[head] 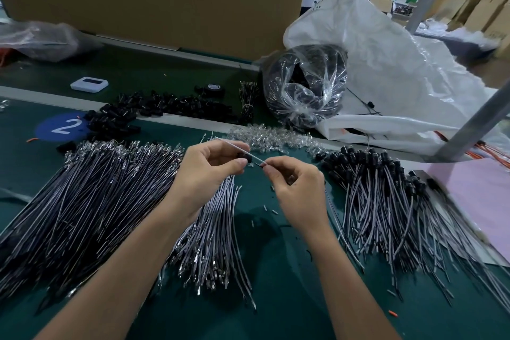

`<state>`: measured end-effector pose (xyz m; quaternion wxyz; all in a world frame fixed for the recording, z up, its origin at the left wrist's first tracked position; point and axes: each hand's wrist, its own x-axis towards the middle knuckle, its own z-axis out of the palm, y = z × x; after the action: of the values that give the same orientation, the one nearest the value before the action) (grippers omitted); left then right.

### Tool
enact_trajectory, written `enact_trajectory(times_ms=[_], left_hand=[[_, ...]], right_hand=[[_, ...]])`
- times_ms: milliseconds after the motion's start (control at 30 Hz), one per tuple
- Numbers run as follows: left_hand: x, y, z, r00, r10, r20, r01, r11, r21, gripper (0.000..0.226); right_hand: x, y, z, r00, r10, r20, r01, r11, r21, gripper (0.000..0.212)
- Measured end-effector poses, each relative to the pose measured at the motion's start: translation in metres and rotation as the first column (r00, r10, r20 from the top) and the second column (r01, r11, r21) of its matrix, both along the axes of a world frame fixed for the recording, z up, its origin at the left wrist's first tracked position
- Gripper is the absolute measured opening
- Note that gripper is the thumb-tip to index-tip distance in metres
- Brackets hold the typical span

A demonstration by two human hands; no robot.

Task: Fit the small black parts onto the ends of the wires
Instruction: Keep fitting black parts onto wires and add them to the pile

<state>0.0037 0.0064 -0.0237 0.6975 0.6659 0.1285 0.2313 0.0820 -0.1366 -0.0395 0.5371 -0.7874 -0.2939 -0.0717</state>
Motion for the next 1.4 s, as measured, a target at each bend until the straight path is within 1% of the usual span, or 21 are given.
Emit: enact_trajectory(times_ms=[67, 200, 333, 500, 633, 867, 1200, 1400], left_hand=[[0.0003, 0.0001, -0.0003, 1.000, 0.013, 0.001, -0.013, 1.000, 0.004, 0.026], [0.0007, -0.0009, -0.0008, 1.000, -0.005, -0.009, 0.005, 1.000, 0.026, 0.023], [0.0009, -0.0006, -0.0001, 1.000, 0.002, 0.027, -0.003, 0.999, 0.040, 0.021], [0.0021, -0.0005, -0.0020, 0.999, -0.003, 0.044, 0.001, 0.999, 0.037, 0.021], [0.0017, -0.0008, -0.0037, 0.999, -0.002, 0.045, 0.001, 1.000, 0.031, 0.022], [0.0016, -0.0022, -0.0045, 0.999, -0.007, 0.038, 0.005, 0.999, 0.051, 0.022], [0.0010, -0.0029, -0.0029, 0.998, -0.020, 0.065, 0.017, 0.999, 0.037, 0.022], [0.0009, -0.0029, -0.0052, 0.998, -0.022, 0.065, 0.019, 0.999, 0.045, 0.022]], right_hand=[[0.0009, -0.0006, -0.0001, 1.000, -0.007, 0.011, 0.007, 1.000, 0.002, 0.009], [0.0011, -0.0006, -0.0010, 0.999, -0.012, 0.031, 0.013, 1.000, -0.004, 0.009], [0.0018, -0.0013, -0.0003, 0.999, -0.026, 0.034, 0.026, 1.000, 0.012, 0.007], [0.0015, -0.0009, 0.0012, 1.000, 0.005, -0.015, -0.005, 1.000, 0.015, 0.006], [0.0022, -0.0021, 0.0016, 0.998, 0.030, -0.060, -0.029, 0.999, 0.013, 0.010], [0.0037, -0.0026, 0.0007, 0.998, 0.018, -0.061, -0.017, 1.000, 0.014, 0.013], [0.0033, -0.0027, 0.0000, 0.997, 0.032, -0.076, -0.031, 0.999, 0.012, 0.015], [0.0048, -0.0051, 0.0016, 0.997, -0.006, -0.077, 0.010, 0.999, 0.045, 0.015]])
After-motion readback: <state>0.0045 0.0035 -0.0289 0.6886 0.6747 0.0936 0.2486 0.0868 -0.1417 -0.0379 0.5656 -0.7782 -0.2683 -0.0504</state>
